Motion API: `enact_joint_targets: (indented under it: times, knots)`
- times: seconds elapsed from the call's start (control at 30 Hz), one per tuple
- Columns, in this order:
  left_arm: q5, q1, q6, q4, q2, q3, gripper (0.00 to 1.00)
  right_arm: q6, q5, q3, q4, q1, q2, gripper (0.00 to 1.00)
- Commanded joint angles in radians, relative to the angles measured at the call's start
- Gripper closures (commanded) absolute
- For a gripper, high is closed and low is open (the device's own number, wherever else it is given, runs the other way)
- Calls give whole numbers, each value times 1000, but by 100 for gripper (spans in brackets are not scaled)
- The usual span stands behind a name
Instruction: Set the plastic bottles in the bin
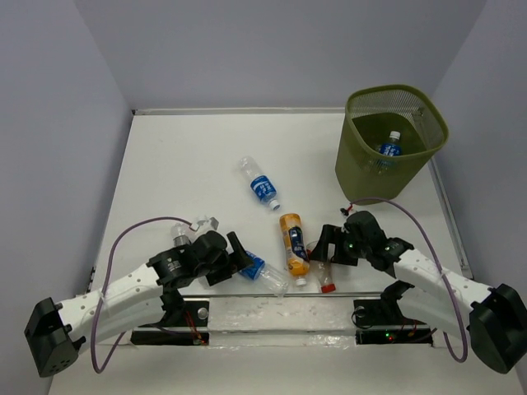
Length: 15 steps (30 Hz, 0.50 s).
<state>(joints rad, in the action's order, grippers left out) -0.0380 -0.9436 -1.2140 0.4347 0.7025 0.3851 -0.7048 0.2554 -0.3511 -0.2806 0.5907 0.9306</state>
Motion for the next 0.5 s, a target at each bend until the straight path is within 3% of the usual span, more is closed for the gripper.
enact_joint_targets:
  times: [0.0, 0.17, 0.23, 0.33, 0.37, 0.47]
  knots:
    - [-51, -7, -9, -79, 23, -11, 1, -15, -8, 27, 87, 9, 25, 12]
    - [-69, -7, -1, -131, 86, -38, 1, -19, -33, 27, 86, 9, 14, 30]
    - [-69, -7, 2, -152, 103, -48, 1, -25, -47, 21, 55, 18, -12, 44]
    - [-74, -7, 21, -156, 130, -46, 1, -30, -85, 12, 6, 18, -82, 51]
    - [-79, -7, 22, -159, 135, -46, 1, -35, -93, 6, -20, 18, -101, 59]
    - [-89, -7, 28, -163, 152, -32, 1, -39, -102, -22, -80, 18, -162, 63]
